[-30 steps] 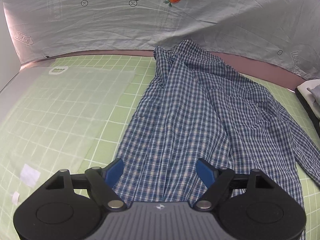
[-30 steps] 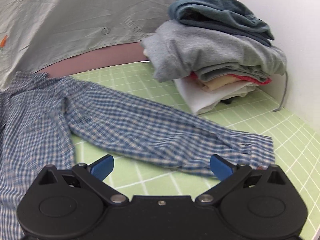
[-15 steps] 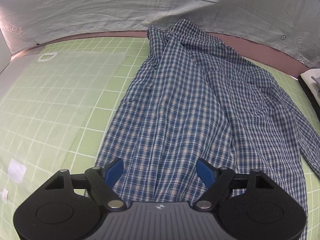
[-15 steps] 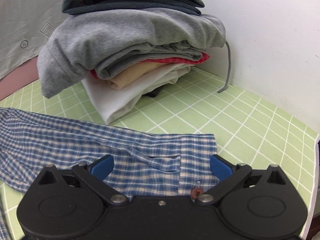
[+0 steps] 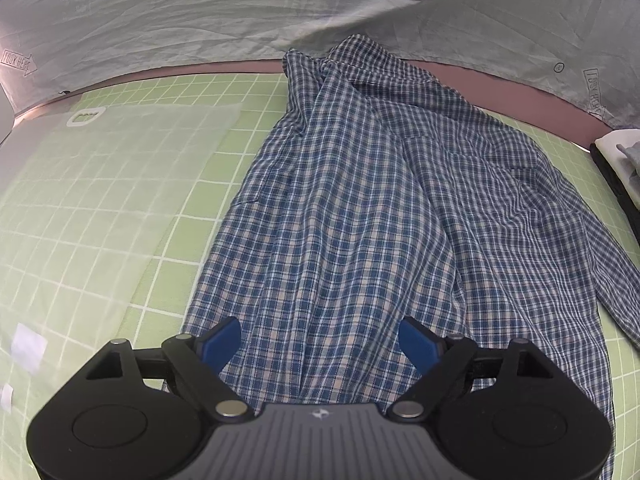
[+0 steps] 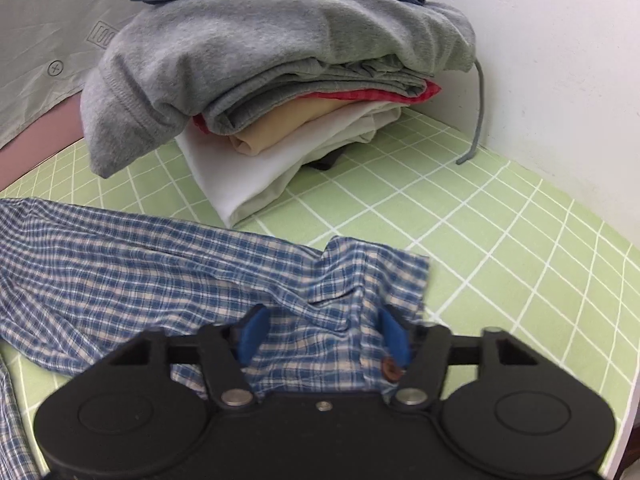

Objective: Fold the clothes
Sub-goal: 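Lay the held cuff across the shirt body and open the right gripper, then grasp the other plaid sleeve with the left gripper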

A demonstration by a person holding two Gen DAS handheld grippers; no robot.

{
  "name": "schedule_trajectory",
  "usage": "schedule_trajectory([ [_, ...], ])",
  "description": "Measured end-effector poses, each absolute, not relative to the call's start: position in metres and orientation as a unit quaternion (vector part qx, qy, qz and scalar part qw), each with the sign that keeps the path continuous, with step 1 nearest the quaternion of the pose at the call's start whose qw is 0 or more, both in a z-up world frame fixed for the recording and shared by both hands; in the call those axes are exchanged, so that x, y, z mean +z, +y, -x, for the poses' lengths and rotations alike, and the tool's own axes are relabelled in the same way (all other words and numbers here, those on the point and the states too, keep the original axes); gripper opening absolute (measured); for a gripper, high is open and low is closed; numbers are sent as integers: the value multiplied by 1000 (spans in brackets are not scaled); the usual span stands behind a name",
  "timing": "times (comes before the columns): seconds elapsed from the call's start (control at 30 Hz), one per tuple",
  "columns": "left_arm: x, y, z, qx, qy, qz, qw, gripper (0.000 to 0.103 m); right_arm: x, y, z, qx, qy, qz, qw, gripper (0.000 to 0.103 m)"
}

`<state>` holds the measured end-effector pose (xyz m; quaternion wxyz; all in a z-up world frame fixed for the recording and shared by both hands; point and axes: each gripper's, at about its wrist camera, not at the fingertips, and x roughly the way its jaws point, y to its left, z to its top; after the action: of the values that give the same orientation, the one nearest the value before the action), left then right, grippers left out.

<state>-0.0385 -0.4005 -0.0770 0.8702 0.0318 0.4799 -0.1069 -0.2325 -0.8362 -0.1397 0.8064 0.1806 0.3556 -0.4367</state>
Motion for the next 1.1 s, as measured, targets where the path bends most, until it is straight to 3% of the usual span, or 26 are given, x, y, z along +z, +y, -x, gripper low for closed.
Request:
schedule_trajectory([
  [0.03,-77,-400,38,-106,481,-31,870,90,-138,-835,229,-429,359,-176,810,32],
  [0.1,-78,-398,38,-108,483,-29,868,91,-134,-830,223,-413,361,-164,820,21],
  [0.43,-77,-386,41,-97,478,-20,873,94,-97,-773,159,-274,318,-150,895,13],
  [0.67,-78,-368,34,-70,479,7,875,94,-66,-679,88,-60,292,-134,945,12],
  [0.7,-78,-366,34,-67,479,11,875,94,-62,-662,81,-23,289,-131,948,14],
  [0.77,-77,-364,34,-64,478,13,876,94,-61,-631,75,14,287,-112,951,41],
  [0.8,-77,-363,34,-63,476,13,877,94,-61,-618,74,28,287,-101,952,63],
  [0.83,-76,-363,34,-62,475,13,878,95,-63,-610,75,36,288,-89,953,77],
  [0.9,-75,-363,34,-64,472,13,879,96,-66,-604,77,44,299,-76,950,83],
  [1.0,-75,-368,32,-73,473,15,878,97,-74,-618,85,12,315,-97,944,103],
  [1.1,-75,-379,28,-87,473,6,877,97,-86,-638,100,-58,327,-96,938,103],
])
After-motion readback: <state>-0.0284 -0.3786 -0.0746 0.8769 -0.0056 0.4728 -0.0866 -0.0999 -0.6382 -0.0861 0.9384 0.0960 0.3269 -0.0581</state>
